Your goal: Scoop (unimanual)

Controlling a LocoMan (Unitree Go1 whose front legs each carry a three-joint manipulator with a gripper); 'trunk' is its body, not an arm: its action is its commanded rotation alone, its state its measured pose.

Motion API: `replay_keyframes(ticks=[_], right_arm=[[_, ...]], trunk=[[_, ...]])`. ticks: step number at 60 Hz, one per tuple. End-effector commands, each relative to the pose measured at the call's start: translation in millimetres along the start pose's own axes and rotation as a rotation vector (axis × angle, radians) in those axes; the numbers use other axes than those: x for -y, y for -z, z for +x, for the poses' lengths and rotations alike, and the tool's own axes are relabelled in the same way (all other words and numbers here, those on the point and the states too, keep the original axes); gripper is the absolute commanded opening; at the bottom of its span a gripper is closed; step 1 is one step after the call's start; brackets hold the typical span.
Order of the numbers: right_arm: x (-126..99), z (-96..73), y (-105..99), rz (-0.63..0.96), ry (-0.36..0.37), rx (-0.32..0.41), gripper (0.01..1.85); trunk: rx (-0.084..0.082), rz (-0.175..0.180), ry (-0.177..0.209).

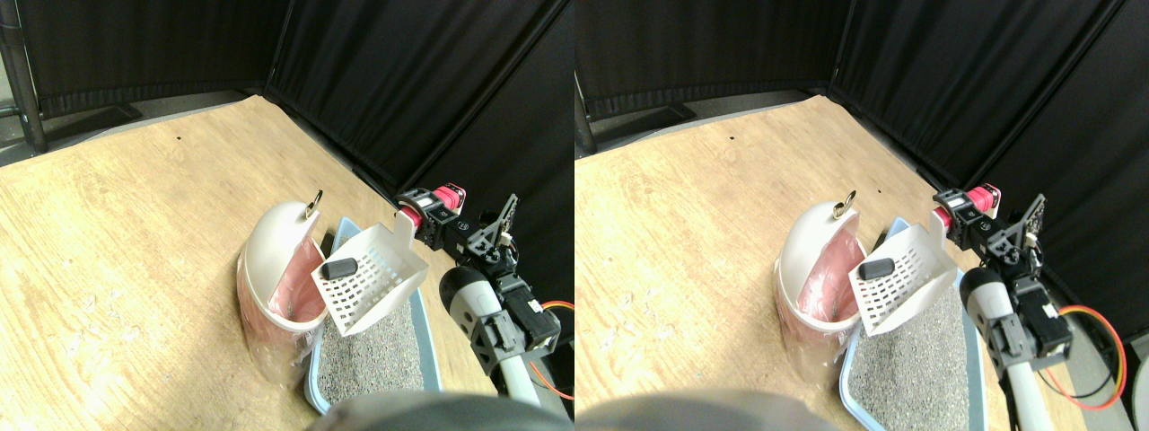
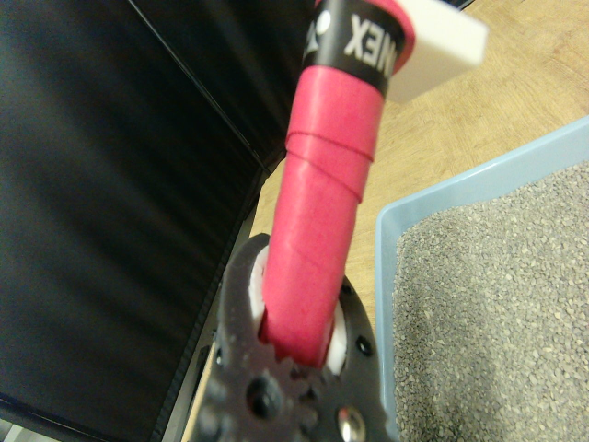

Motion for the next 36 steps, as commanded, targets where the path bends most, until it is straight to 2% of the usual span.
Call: replay_keyframes(ticks=[1,2,4,6,22,24,28,30,33,34,36], right_arm=[[-0.3,0.9,-13.8,-0.074,0.040,0.057,0.08],[0.5,1.6,-13.4,-0.077,0.043,0.054,0.22],[0.9,2.0,-13.0,-0.091,0.044,0.059,0.22],[1.4,2.7,-12.4,-0.112,0.043,0.068,0.06],[3.4,8.8,-7.9,-0.171,0.045,0.070,0.06],[3.5,10.1,-7.5,-0.202,0.037,0.083,0.18],[2.5,12.1,-8.4,-0.218,0.043,0.087,0.30],[1.4,12.6,-9.4,-0.225,0.045,0.086,0.30],[-0.3,12.8,-10.9,-0.225,0.046,0.084,0.15],[-1.1,13.1,-11.6,-0.228,0.042,0.087,0.15],[-2.2,14.2,-12.0,-0.231,0.028,0.102,0.27]], trunk=[[0.083,-0.103,-0.213],[0.085,-0.101,-0.213],[0.083,-0.101,-0.213],[0.083,-0.101,-0.213],[0.080,-0.112,-0.217],[0.081,-0.115,-0.220],[0.081,-0.122,-0.226],[0.082,-0.124,-0.229],[0.080,-0.127,-0.233],[0.081,-0.129,-0.234],[0.081,-0.129,-0.235]])
